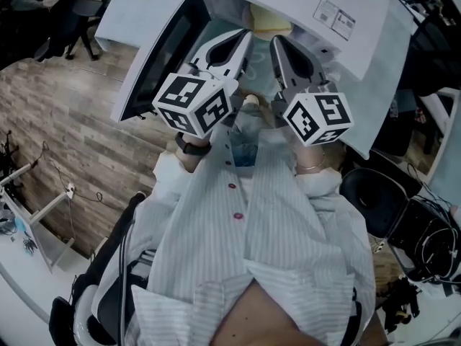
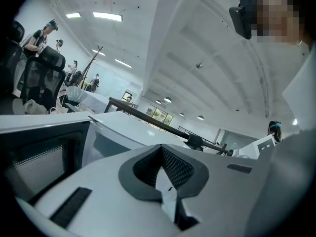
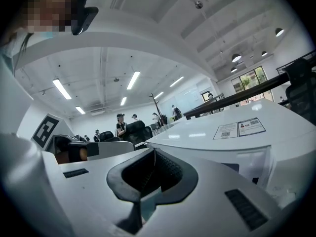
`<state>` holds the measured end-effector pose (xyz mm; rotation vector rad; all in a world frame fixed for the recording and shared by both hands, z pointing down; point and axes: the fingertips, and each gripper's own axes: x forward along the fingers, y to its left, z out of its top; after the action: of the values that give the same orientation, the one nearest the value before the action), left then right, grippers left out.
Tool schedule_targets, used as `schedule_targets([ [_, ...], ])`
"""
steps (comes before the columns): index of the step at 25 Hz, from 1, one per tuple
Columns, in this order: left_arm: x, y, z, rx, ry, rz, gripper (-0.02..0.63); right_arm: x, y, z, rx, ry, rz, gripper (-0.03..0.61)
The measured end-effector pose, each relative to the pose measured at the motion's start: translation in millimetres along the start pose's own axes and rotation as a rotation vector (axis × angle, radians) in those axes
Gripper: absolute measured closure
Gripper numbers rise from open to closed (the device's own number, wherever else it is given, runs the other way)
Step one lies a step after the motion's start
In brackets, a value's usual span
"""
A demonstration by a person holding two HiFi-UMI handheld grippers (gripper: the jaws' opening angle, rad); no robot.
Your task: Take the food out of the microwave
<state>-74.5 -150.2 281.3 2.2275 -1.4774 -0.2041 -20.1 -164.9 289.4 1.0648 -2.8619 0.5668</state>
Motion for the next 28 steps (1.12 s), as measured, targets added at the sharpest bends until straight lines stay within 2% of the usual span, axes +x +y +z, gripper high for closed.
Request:
schedule_targets([
  [12, 43, 8, 5, -0.013, 0.011, 0.012, 0.604, 18, -31, 8, 0.025, 0.022, 0.032, 0.545],
  [21, 70, 13, 7, -0.003, 0.056, -0.049, 0.604, 26, -45, 14, 0.045, -0.001, -0.025, 0.546],
  [28, 75, 24, 1, -0.015, 0.086, -0.068, 0.604, 31, -50, 10, 0.068, -0.014, -0.058, 0.546],
])
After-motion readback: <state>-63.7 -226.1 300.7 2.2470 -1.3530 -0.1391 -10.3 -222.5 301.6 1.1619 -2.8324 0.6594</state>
